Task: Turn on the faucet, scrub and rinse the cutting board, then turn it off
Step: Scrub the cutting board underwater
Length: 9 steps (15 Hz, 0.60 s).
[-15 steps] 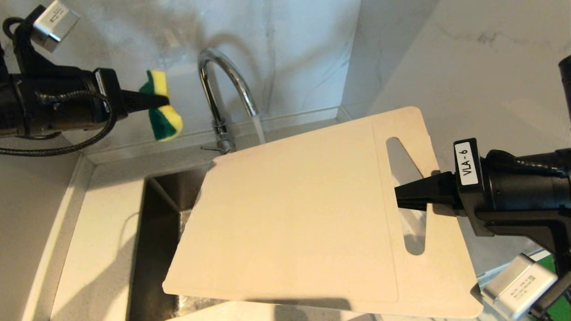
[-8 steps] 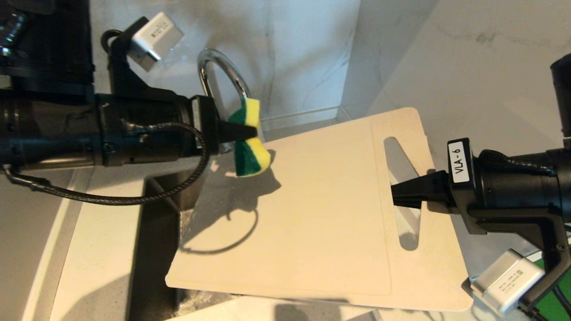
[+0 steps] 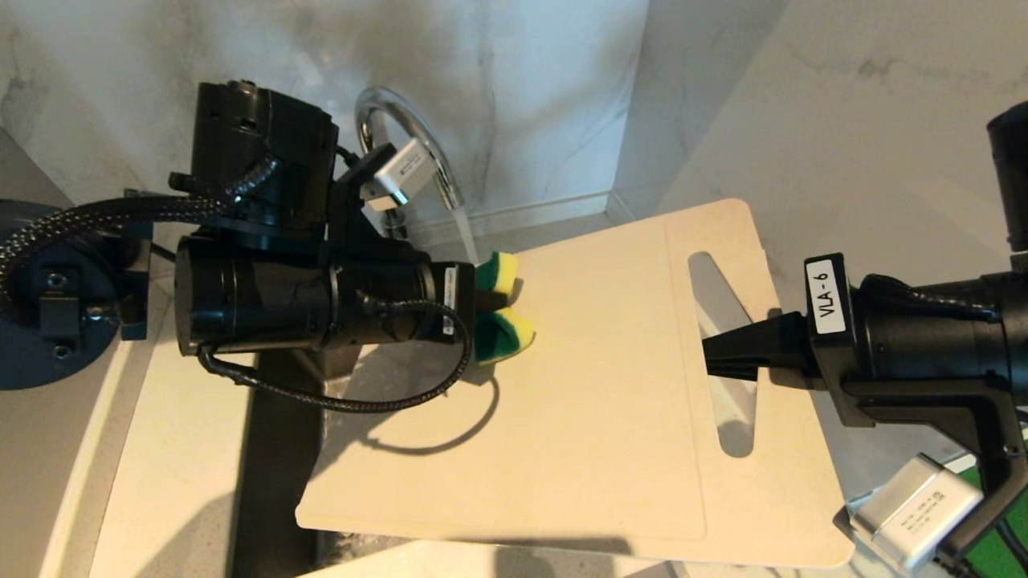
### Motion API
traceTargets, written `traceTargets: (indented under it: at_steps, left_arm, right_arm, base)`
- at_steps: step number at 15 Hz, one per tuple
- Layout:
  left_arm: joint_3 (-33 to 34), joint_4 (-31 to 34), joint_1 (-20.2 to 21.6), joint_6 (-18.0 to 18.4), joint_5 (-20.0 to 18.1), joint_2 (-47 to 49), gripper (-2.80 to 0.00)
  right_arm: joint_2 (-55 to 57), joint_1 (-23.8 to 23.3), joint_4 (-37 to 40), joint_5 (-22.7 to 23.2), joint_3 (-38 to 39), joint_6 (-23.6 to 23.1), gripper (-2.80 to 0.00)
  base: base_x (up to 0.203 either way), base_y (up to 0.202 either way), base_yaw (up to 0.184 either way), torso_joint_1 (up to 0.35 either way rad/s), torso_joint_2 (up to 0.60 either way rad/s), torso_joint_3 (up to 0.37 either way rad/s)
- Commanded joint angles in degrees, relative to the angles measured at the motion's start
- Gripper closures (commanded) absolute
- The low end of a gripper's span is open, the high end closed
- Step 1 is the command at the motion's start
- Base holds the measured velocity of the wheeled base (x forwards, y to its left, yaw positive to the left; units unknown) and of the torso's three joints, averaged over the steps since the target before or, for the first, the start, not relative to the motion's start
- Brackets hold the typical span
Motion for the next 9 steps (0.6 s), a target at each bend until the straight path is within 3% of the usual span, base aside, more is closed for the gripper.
traceTargets:
  at_steps: [1,5,9]
  left_arm:
    - [2.32,-0.04,1.51,0.79,-0.15,0.95,0.00]
    - [6.75,-0.68,6.61,1.67,-1.95,-0.43,0.00]
    - [15.41,-5.03,12.51,3.49,-5.35,-4.42,0.00]
  right_arm:
    - [0.04,0.00,0.10,0.30,-0.05,-0.80,0.00]
    - [0.04,0.00,0.01,0.32,-0.22,-0.80,0.00]
    - [0.04,0.00,0.01,0.39,-0.13,-0.80,0.00]
  base:
    - [0.000,0.000,0.000,0.000,0.00,0.000]
    - [0.000,0.000,0.000,0.000,0.00,0.000]
    - [0.000,0.000,0.000,0.000,0.00,0.000]
